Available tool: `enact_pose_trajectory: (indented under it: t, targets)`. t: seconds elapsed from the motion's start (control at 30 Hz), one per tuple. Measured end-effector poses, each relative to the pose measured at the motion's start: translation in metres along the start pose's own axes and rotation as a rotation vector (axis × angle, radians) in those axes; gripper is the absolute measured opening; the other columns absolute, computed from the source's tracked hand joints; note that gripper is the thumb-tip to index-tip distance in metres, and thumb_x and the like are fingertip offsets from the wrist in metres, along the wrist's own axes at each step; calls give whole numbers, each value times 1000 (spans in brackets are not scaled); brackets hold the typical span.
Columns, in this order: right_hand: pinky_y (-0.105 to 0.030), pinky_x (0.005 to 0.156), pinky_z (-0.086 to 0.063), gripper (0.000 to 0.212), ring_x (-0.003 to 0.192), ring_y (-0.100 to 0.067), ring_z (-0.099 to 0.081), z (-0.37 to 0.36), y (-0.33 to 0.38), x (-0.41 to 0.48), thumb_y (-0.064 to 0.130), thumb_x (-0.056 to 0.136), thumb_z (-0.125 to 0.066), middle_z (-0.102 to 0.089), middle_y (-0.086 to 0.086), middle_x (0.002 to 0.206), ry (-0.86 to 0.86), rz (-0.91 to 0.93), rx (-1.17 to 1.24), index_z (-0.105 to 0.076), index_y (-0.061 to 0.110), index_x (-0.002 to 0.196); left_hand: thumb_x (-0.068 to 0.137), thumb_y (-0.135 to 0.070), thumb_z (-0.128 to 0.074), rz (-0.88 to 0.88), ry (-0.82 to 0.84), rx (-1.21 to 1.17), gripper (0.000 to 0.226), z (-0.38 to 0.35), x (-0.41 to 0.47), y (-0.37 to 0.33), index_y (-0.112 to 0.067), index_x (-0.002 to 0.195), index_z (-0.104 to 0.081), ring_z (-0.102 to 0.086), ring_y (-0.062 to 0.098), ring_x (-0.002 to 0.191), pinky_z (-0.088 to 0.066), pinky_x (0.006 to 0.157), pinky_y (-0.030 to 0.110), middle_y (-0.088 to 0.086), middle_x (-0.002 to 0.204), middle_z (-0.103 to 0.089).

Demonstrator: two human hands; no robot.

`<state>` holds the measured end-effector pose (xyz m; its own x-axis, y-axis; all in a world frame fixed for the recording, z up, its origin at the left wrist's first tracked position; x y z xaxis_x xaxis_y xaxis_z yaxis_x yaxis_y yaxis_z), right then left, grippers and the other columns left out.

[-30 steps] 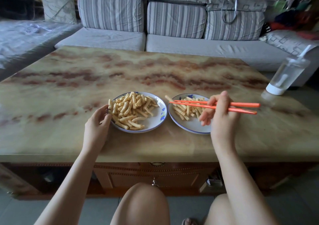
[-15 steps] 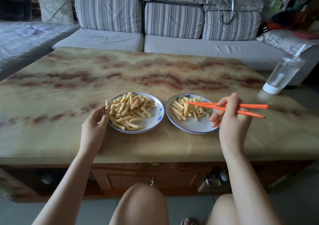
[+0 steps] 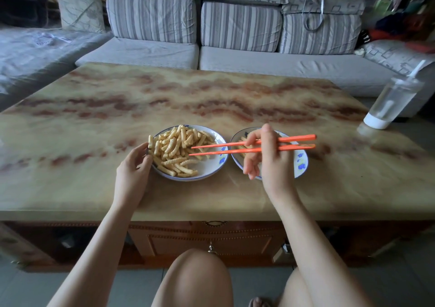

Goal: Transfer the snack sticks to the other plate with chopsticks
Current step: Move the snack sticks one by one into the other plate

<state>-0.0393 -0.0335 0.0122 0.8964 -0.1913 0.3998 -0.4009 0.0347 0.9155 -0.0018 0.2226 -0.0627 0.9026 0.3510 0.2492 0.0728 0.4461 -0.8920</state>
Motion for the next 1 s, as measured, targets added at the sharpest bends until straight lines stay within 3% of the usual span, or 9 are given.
enact_pose_trajectory:
  t: [0.1, 0.2, 0.27, 0.5, 0.63, 0.73, 1.0]
  targets:
    - [-19, 35, -28, 46, 30, -17, -38, -14, -1, -1, 25, 106, -28, -47, -9, 39, 75, -16, 6, -54, 8, 72, 93, -13, -52, 1, -1, -7, 35, -1, 0, 0, -18, 127, -59, -53, 2, 99, -33, 71, -3, -10, 104, -59]
    - [-20, 34, -27, 46, 29, -17, -38, -21, -4, -1, 26, 106, -28, -47, -8, 38, 105, -39, 20, -55, 7, 73, 93, -13, -52, 3, 2, -8, 36, -1, 0, 0, -20, 128, -58, -53, 3, 100, -36, 80, 12, -11, 104, -59]
    - [-20, 34, -27, 46, 29, -18, -37, -24, -6, 0, 30, 104, -29, -47, -8, 38, 122, -39, 35, -55, 8, 73, 93, -13, -52, -1, 4, -8, 36, 0, 0, 0, -20, 128, -58, -53, 2, 100, -36, 80, 15, -11, 106, -59]
    - [-19, 35, -29, 45, 29, -16, -40, -28, -9, 0, 24, 105, -28, -47, -15, 41, 126, -75, 30, -53, 6, 71, 92, -12, -53, -11, -1, -11, 36, -1, 2, 4, -19, 127, -59, -53, 2, 100, -33, 71, -3, -5, 111, -63]
    - [-18, 34, -29, 45, 29, -15, -41, -23, -8, 0, 23, 105, -28, -47, -15, 42, 66, -71, 49, -50, 5, 70, 92, -13, -53, -4, 0, -14, 37, -1, 2, 5, -21, 127, -59, -54, 2, 101, -36, 80, 10, -4, 113, -65]
    - [-17, 35, -29, 46, 29, -18, -39, -15, -6, 0, 24, 105, -29, -48, -10, 39, -2, -82, 59, -49, 6, 68, 92, -13, -53, -16, 0, -16, 36, -1, 2, 4, -21, 128, -59, -54, 1, 100, -34, 74, 0, -6, 111, -63]
    - [-19, 35, -31, 46, 31, -17, -41, 17, 3, 4, 25, 105, -29, -47, -5, 37, -224, -33, 95, -48, 7, 68, 93, -13, -52, -11, -3, -17, 37, -1, 2, 4, -20, 129, -58, -53, 2, 102, -34, 71, -4, -3, 117, -63]
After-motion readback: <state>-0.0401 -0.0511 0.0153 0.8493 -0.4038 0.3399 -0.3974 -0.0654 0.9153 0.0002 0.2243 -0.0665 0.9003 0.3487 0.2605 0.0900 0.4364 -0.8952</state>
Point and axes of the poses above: each hand's wrist, its own x-axis towards the middle knuckle, its own z-axis out of the back of the hand, y = z × x, the point moved 3 cm from there along x, towards the middle knuckle
